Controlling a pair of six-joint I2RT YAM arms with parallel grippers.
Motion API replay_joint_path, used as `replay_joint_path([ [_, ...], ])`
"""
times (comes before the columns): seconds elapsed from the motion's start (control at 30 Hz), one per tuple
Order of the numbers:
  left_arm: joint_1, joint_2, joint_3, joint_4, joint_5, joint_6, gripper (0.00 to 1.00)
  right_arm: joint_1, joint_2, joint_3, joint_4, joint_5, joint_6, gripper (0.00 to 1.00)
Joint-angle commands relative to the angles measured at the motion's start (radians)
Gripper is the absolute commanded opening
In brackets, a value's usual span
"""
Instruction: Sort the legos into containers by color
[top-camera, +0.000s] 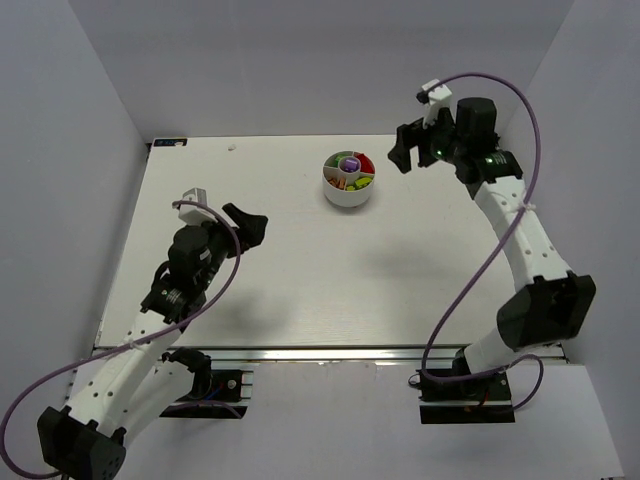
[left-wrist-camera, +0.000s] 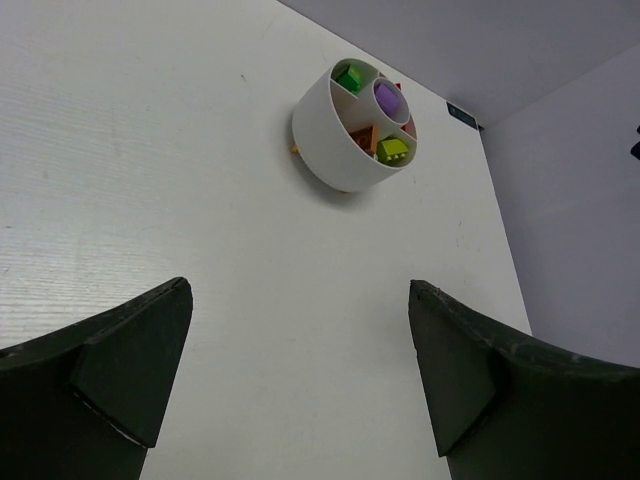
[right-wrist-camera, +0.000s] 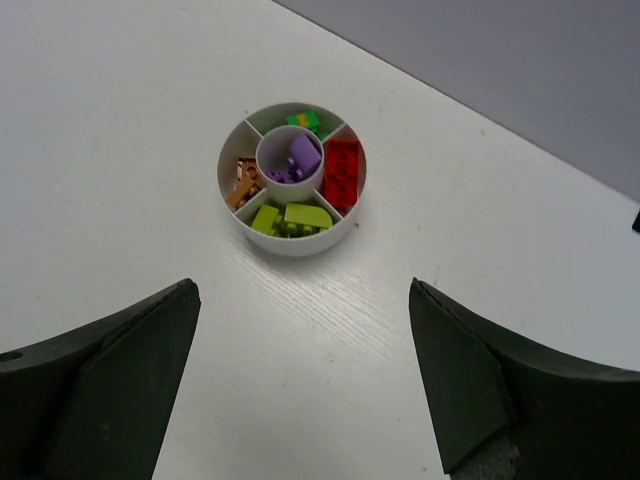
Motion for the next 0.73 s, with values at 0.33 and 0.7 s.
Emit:
replay_joint_path([
  [0.33,0.0,0.082,0.093,0.106,0.112,0.053,0.98,-0.03,-0.407,-0.377,-0.046,0.144,0.128,0.89],
  [0.7,0.0,0.044,0.079,0.08,0.121,0.044,0.98,-0.032,-0.471,-0.46,-0.063,0.097,0.073,0.89],
])
